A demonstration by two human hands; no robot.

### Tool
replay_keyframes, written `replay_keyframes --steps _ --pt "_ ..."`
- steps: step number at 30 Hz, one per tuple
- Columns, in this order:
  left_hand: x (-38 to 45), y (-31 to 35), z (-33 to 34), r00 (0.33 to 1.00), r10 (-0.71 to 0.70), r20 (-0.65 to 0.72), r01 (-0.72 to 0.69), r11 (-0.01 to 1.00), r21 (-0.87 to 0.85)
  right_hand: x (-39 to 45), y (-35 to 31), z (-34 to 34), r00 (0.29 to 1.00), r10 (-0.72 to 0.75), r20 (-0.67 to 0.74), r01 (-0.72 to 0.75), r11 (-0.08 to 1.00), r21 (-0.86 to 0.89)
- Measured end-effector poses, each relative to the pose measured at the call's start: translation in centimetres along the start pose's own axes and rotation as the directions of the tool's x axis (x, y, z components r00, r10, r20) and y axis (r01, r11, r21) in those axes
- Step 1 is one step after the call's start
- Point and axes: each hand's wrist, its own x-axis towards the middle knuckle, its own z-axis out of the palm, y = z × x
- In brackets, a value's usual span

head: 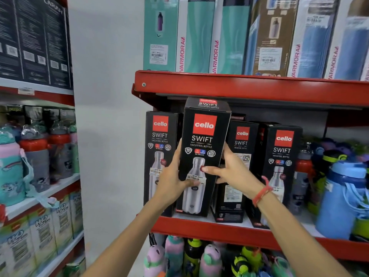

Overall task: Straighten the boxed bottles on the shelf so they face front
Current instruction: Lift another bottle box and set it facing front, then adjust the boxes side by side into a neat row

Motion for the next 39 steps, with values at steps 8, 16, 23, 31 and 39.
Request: replay_keyframes --steps 8,16,23,31,39 --pt "1.9 -3.1 1.8 0.995 -0.094 -0.038 0.096 0.993 0.064 2.8 2.8 2.1 0.995 0.063 -0.082 -0.066 0.997 -0.033" --pt "3.2 -3.8 3.6 0.988 -0.150 -0.042 0.155 0.975 0.161 4.5 4.1 3.0 0.967 0.029 -0.253 -0.059 0.992 -0.112" --pt "2.6 -3.4 4.4 0.978 -0.201 -0.060 0.209 0.958 0.194 3.6 4.1 3.6 0.908 -0.033 -0.417 -0.095 0.955 -0.283" --pt "1.7 -2.6 3.4 0.976 -0.094 -0.197 0.200 0.743 0.638 0.3 5.6 3.1 0.653 -0.068 -0.754 -0.384 0.829 -0.407" --pt "-0.4 0.5 3.2 0.957 0.139 -0.253 0.028 0.829 0.558 -1.3 5.3 1.1 0.808 0.148 -0.571 -0.362 0.889 -0.282"
